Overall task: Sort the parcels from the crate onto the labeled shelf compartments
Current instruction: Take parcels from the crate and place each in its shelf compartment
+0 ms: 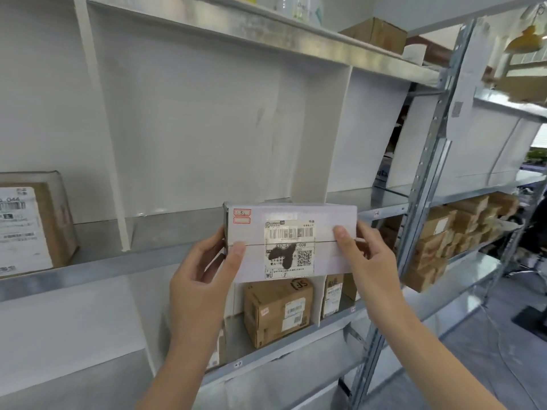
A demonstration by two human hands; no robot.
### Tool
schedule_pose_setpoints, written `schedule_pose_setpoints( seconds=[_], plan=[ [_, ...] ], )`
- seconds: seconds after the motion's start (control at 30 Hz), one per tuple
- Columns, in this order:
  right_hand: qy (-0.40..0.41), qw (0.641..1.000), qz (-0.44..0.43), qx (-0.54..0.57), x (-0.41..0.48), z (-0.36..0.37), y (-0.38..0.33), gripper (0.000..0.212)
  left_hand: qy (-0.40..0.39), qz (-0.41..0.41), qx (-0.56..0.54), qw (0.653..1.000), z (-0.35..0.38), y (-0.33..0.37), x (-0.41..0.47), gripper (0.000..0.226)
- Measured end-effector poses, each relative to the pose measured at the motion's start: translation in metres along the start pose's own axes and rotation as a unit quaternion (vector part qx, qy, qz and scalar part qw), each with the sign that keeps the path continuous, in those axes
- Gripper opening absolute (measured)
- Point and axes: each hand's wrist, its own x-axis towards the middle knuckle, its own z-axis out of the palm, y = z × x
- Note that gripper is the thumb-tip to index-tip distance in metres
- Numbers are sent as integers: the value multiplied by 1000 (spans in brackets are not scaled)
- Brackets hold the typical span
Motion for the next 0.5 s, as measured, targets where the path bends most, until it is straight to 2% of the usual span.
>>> schedule_pose_setpoints(
  seconds=[0.2, 0.33, 0.5],
  plan=[
    [-14, 999, 11, 28, 47, 11, 32, 36, 14, 20, 26, 999, 19, -20, 35, 38],
    [-24, 999, 6, 41, 75, 8, 51, 45, 25, 41, 39, 998, 38, -32, 48, 38],
    [-69, 995, 0, 70, 114, 13, 70, 21, 66, 48, 60, 995, 59, -49, 64, 33]
  ],
)
